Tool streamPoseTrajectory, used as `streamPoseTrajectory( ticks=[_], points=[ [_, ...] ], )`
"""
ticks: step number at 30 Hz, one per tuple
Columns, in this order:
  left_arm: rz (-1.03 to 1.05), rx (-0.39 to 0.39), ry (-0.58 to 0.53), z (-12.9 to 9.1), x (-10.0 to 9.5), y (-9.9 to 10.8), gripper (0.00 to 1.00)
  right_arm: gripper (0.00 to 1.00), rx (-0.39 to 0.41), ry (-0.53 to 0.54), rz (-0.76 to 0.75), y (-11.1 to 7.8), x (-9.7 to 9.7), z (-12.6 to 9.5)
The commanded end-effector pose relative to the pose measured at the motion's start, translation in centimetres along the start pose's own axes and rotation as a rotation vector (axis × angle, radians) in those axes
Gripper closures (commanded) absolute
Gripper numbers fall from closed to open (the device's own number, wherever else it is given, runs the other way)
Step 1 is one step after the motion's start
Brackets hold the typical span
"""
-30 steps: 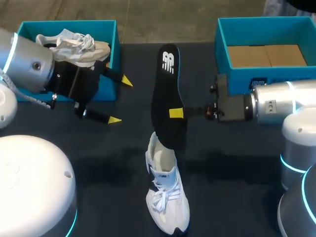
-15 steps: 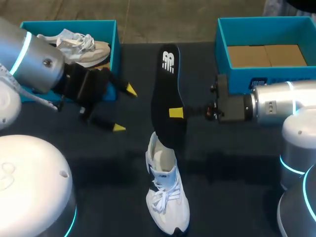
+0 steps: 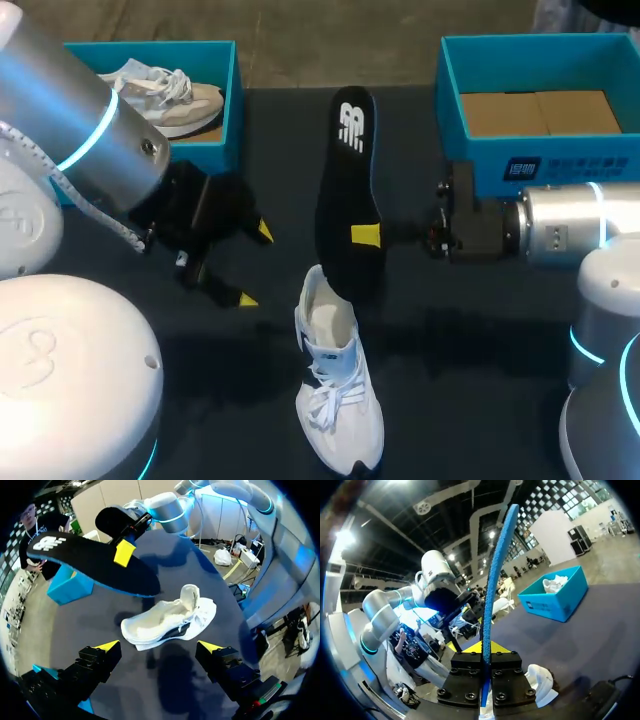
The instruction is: Take the shoe out of the shoebox, open the shoe tongue, remove and reinsert the insole, then place the shoe into the shoebox
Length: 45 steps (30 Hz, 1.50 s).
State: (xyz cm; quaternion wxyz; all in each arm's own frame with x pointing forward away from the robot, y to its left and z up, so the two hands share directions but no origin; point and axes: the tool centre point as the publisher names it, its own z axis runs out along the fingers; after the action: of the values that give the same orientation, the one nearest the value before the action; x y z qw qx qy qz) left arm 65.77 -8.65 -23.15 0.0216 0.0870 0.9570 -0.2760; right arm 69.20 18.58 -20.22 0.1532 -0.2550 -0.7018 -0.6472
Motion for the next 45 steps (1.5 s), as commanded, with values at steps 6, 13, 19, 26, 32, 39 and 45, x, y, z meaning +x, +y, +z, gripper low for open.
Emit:
streamPoseTrajectory(
  ticks=[6,13,19,26,32,39,45],
  points=[
    [-0.001,-0.021,-0.009,0.8,0.5,0.8,0.0,1.0,0.014,-0.037,-0.026,-0.4,-0.3,0.4],
    [-0.001,-0.021,-0.009,0.8,0.5,0.8,0.0,1.0,0.014,-0.037,-0.026,-0.4,-0.3,0.4],
    [-0.019,0.016,0.016,1.5,0.5,2.4,0.0,1.0,0.017,-0.011,-0.039,-0.9,-0.9,1.0],
    [-0.04,0.031,0.046,2.8,0.1,4.5,0.0,1.0,0.034,0.054,-0.068,-1.4,-2.3,2.5],
    [-0.058,0.03,0.059,4.0,-0.4,5.1,0.0,1.0,0.037,0.11,-0.11,-1.3,-2.7,3.3],
    [-0.042,0.04,0.063,4.3,-0.4,5.4,0.0,1.0,0.052,0.128,-0.108,-1.7,-2.8,3.8],
    [-0.042,0.04,0.063,4.3,-0.4,5.4,0.0,1.0,0.052,0.128,-0.108,-1.7,-2.8,3.8]
  ],
)
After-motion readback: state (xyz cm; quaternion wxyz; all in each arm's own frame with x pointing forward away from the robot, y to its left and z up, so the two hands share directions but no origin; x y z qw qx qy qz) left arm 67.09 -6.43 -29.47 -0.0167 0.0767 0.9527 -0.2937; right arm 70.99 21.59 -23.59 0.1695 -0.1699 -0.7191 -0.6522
